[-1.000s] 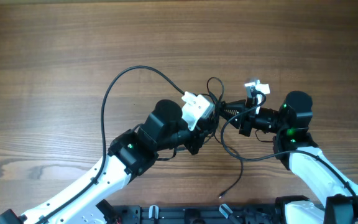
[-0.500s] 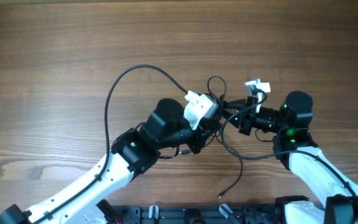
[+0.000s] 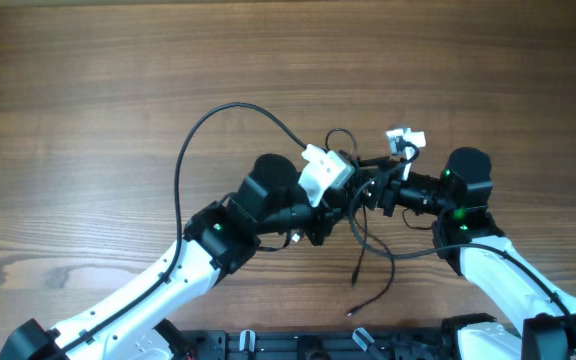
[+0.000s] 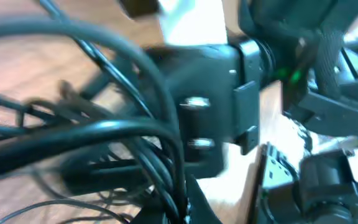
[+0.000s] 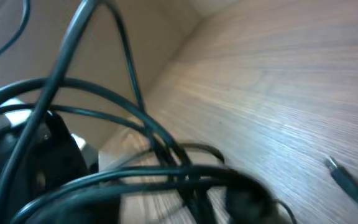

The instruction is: Untangle cables

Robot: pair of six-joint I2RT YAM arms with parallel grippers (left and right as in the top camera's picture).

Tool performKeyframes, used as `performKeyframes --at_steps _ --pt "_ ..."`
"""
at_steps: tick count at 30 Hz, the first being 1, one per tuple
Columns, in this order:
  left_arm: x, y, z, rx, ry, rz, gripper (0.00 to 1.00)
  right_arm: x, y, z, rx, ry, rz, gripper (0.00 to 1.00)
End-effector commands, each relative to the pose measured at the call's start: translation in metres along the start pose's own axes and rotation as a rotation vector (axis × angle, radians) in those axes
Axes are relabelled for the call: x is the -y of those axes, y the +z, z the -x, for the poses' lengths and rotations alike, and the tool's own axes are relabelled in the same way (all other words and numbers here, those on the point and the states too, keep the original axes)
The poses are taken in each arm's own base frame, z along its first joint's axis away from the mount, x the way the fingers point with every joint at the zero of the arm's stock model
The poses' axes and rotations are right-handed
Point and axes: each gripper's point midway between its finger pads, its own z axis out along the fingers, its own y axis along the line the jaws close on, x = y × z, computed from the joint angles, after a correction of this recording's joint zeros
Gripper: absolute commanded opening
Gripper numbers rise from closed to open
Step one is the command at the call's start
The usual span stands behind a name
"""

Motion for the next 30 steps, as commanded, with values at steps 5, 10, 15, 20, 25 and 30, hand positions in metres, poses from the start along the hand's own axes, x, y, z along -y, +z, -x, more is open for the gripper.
performKeyframes --at_steps 5,10,15,20,25,30 --pt "-0.024 -0.015 0.007 0.007 -0.032 0.032 0.04 0.003 -0.009 0.008 0.015 0.112 0.012 0.78" --pt "-0.033 -0.024 0.004 -0.007 0.007 0.016 0.04 -0.003 -0.03 0.016 0.009 0.162 0.087 0.79" --pt "-0.027 -0.024 -0.001 -0.031 0.094 -0.023 0.04 -0.013 -0.052 0.031 0.032 0.081 0.144 0.86" --pt "-0.007 -0.017 -0.008 -0.051 0.232 -0.084 0.04 -0.026 -0.049 0.034 0.022 0.071 0.179 0.89" --pt "0.004 -0.012 -0.013 -0.063 0.294 -0.108 0.04 -0.039 -0.042 0.025 -0.032 0.083 0.229 0.87" --pt "-0.001 -0.011 -0.021 -0.093 0.275 -0.087 0.04 -0.044 -0.041 0.021 -0.056 0.077 0.253 0.83"
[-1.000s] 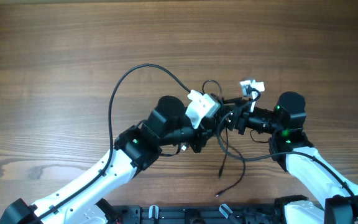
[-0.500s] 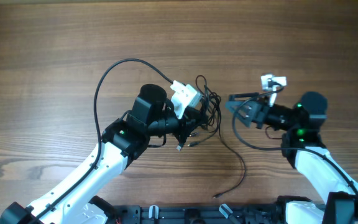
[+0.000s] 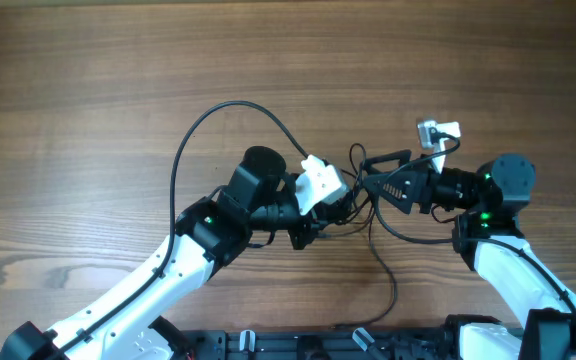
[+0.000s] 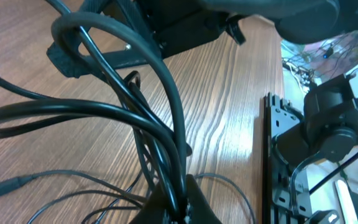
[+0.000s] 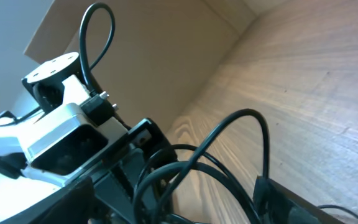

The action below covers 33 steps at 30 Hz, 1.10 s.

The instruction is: Untangle cables

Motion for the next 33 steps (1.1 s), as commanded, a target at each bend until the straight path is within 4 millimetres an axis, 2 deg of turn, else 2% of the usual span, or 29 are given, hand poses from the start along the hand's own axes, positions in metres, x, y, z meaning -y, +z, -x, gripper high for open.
performKeyframes --at_steps 1,7,12,17,22,25,33 --pt "-0.001 -0.001 0.0 -0.011 0.04 0.011 0.04 -0.009 0.0 -0.002 -0.034 -0.027 0.035 0.83" --pt "-0.014 -0.001 -0.007 -0.044 0.096 0.084 0.04 -0.012 -0.01 0.011 0.008 -0.131 0.017 0.85" --pt "-0.039 -0.005 -0.01 -0.069 0.116 0.229 0.04 -0.014 -0.01 0.007 -0.015 -0.124 0.031 0.85" --pt "-0.038 -0.004 -0.006 -0.055 0.125 0.225 0.04 -0.013 0.0 0.0 -0.035 -0.074 0.044 0.85" --pt "-0.031 -0.002 0.003 -0.018 0.145 0.19 0.04 0.004 0.013 -0.001 0.006 0.07 -0.016 0.87" --pt "-0.03 -0.002 0.003 -0.016 0.146 0.187 0.04 0.002 0.019 -0.003 0.0 0.071 -0.013 0.88" --pt "-0.01 0.007 0.002 -0.024 0.167 0.121 0.04 0.004 0.023 -0.002 0.015 0.107 -0.024 0.88"
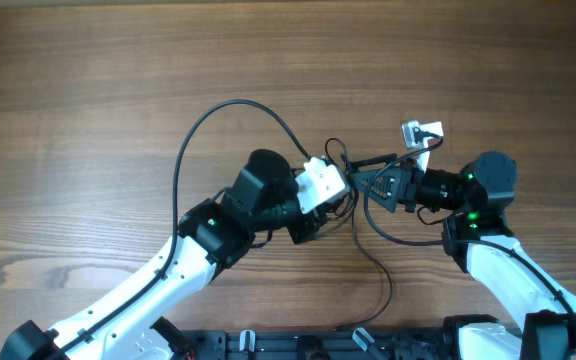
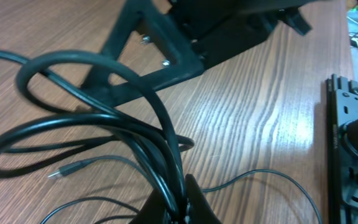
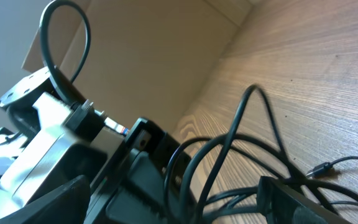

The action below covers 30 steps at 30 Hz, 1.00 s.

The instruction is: Untangle cables

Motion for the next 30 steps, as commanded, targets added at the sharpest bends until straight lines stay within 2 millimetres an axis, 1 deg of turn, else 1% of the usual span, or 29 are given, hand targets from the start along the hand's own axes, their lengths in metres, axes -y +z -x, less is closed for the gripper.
performKeyframes --at_steps 1,4,7,11,13,16,18,21,23,27,30 --pt "0.017 0.002 0.008 0.022 0.041 -0.062 0.04 0.0 0.002 0.004 0.015 0.012 -0.008 0.88" --pt "0.018 0.002 0.003 0.001 0.03 -0.065 0.04 -0.003 0.001 0.007 0.021 -0.023 0.0 0.88" --pt "0.018 0.002 -0.002 -0.018 0.021 -0.064 0.04 -0.004 -0.002 0.01 0.029 -0.016 0.001 0.88" --pt "0.016 0.002 -0.001 -0.015 0.049 -0.057 0.04 -0.01 -0.002 0.0 -0.032 0.004 0.039 0.86" --pt "0.013 0.003 -0.002 -0.019 0.05 -0.038 0.04 -0.012 -0.003 -0.003 -0.046 0.003 0.047 0.83" --pt "0.003 0.003 -0.004 -0.033 0.05 0.021 0.04 -0.013 -0.004 -0.005 -0.06 -0.001 0.056 0.83" --pt "0.0 0.002 -0.004 -0.038 0.05 0.039 0.04 -0.012 -0.008 -0.003 -0.053 -0.014 0.052 0.83" --pt "0.0 0.002 -0.005 -0.04 0.049 0.039 0.04 -0.008 -0.016 0.002 -0.033 -0.02 0.038 0.83" --pt "0.0 0.002 -0.005 -0.039 0.049 0.039 0.04 -0.008 -0.02 0.002 -0.038 -0.017 0.04 0.83" --pt "0.001 0.003 -0.004 -0.038 0.05 0.034 0.04 -0.009 -0.018 -0.001 -0.05 -0.003 0.047 0.83" --pt "0.01 0.003 -0.002 -0.025 0.049 -0.021 0.04 -0.006 -0.015 0.003 -0.023 0.0 0.029 0.84"
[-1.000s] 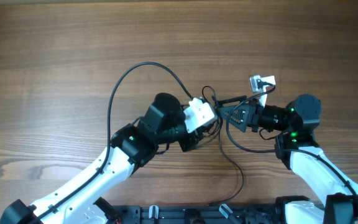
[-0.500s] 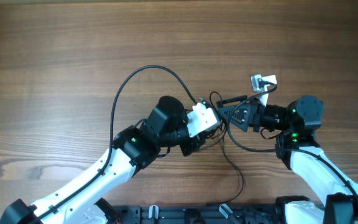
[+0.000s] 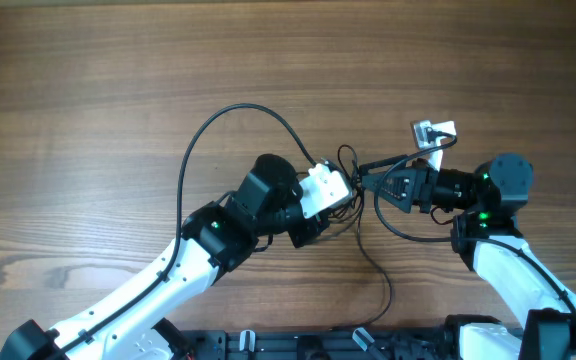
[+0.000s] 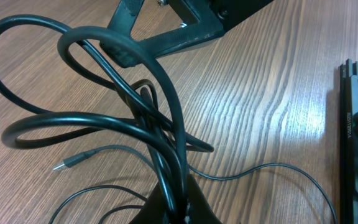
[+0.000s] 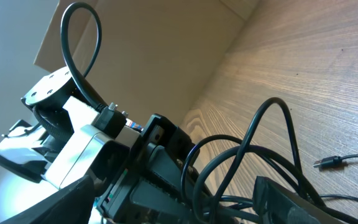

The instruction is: Untangle cables

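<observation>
A tangle of black cables [image 3: 353,190] lies at mid-table between both arms. A thick cable [image 3: 230,108] arcs out to the left from it, and a thin one [image 3: 386,275] trails toward the front edge. My left gripper [image 3: 346,205] is shut on the bundle [image 4: 160,112], several strands pinched at its tips [image 4: 180,208]. My right gripper [image 3: 365,175] comes in from the right, open, with loops between its fingers [image 5: 176,193]. One right finger [image 4: 166,31] passes through a thick loop. A thin plug end [image 4: 73,162] lies loose on the wood.
The wooden table [image 3: 88,80] spreads wide to the left and back. A black rail [image 3: 298,340] runs along the front edge and also shows as a rail at the right of the left wrist view. A second plug [image 5: 328,163] rests on the wood.
My right gripper has shifted slightly right, still open in the loops. The left wrist has followed a little to the right, and the thick loop now stands taller over the left fingers.
At first both grippers were pressed close together in the tangle, with thin cable ends lying toward the front. Then the right arm stood farther right, open, with loops drawn out. It was back nearer the left gripper afterwards, and now sits slightly right again; the left stayed shut throughout.
</observation>
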Robot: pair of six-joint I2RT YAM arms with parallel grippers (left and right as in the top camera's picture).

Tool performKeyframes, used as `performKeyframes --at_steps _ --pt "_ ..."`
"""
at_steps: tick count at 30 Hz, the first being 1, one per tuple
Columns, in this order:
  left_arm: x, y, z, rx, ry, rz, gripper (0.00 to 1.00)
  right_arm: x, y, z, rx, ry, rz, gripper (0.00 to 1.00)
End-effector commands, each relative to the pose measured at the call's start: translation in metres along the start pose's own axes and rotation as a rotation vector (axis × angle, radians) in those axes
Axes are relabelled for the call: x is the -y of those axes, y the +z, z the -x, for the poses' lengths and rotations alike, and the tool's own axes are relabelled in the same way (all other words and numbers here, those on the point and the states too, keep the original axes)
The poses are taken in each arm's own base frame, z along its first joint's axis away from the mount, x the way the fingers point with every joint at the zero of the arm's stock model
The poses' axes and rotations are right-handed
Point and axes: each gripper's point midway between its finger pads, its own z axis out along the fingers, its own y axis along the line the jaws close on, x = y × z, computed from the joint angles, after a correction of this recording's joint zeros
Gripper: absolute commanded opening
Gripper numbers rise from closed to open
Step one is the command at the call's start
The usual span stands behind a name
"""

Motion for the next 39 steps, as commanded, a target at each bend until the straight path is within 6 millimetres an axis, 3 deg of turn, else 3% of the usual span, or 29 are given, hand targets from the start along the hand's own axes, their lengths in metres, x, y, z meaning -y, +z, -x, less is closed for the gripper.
performKeyframes --at_steps 1,9,16,22,30,33,36,39 --pt "0.011 0.0 0.007 0.021 0.024 -0.057 0.04 0.0 0.006 0.003 0.009 0.005 -0.005 0.84" --pt "0.014 0.0 0.007 0.025 0.024 -0.075 0.04 -0.003 0.027 -0.007 -0.014 0.061 0.005 0.83" --pt "0.018 -0.001 0.014 0.055 0.035 -0.098 0.04 0.013 0.029 -0.01 -0.007 0.215 -0.031 0.8" --pt "0.02 -0.002 0.022 0.088 0.049 -0.11 0.04 0.028 0.04 -0.025 -0.056 0.189 -0.029 0.78" --pt "0.022 -0.001 0.021 0.085 0.047 -0.124 0.04 0.022 0.051 -0.033 -0.093 0.136 -0.002 0.45" --pt "0.023 -0.001 0.021 0.086 0.044 -0.13 0.04 0.033 0.051 -0.026 -0.039 0.098 -0.053 0.29" --pt "0.033 -0.003 0.02 0.086 0.038 -0.19 0.04 0.042 0.048 -0.008 0.052 0.051 -0.111 0.29" --pt "0.041 -0.004 0.009 0.043 0.011 -0.232 0.04 0.029 0.04 0.015 0.129 -0.005 -0.081 0.29"
